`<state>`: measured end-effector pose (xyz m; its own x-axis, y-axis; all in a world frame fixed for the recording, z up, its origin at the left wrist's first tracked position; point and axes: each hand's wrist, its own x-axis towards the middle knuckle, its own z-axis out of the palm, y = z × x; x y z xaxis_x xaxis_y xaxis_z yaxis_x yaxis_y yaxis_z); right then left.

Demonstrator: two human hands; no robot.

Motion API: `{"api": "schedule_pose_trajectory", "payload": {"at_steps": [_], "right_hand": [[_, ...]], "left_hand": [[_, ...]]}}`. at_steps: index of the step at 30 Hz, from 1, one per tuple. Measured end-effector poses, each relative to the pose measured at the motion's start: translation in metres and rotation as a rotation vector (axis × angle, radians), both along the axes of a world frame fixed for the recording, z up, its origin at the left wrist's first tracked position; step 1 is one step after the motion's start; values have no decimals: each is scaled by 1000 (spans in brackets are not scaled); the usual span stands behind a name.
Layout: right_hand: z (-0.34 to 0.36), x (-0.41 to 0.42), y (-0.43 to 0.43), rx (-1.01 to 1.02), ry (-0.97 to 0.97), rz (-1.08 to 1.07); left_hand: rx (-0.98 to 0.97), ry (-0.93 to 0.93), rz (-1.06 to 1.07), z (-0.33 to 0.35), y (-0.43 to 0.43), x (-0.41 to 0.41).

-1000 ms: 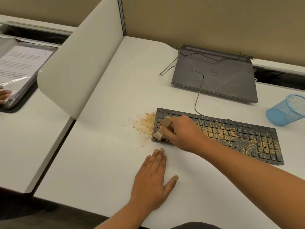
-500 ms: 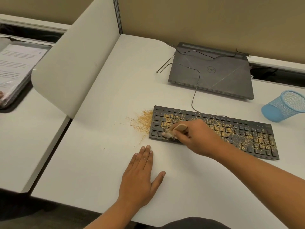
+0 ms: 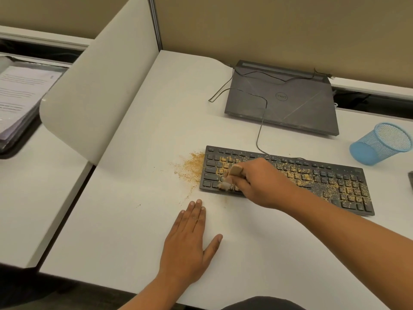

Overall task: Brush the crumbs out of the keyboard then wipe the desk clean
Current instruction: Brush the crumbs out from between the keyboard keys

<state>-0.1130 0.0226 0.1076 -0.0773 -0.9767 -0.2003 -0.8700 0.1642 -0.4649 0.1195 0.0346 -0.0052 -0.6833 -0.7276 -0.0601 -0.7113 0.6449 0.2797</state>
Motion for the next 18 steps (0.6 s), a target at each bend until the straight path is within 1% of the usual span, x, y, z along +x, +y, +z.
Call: {"api": "schedule_pose_trajectory", "payload": {"at_steps": [2, 6, 10, 14, 16, 18], "right_hand": [[1, 2, -7, -2, 18, 2], [7, 12, -13, 120, 26, 77], [13, 5, -20, 23, -23, -13], [6, 9, -16, 134, 9, 38], [10, 6, -19, 85, -37, 0], [12, -2, -28, -1, -101, -89]], "left_hand": [[-3, -3, 1, 0, 0, 0], [3, 14, -11, -1, 0, 1], [-2, 3, -6, -1, 0, 1], [2, 12, -3, -2, 0, 1], [2, 7, 1, -2, 0, 1], [1, 3, -1, -2, 0, 1]]}}
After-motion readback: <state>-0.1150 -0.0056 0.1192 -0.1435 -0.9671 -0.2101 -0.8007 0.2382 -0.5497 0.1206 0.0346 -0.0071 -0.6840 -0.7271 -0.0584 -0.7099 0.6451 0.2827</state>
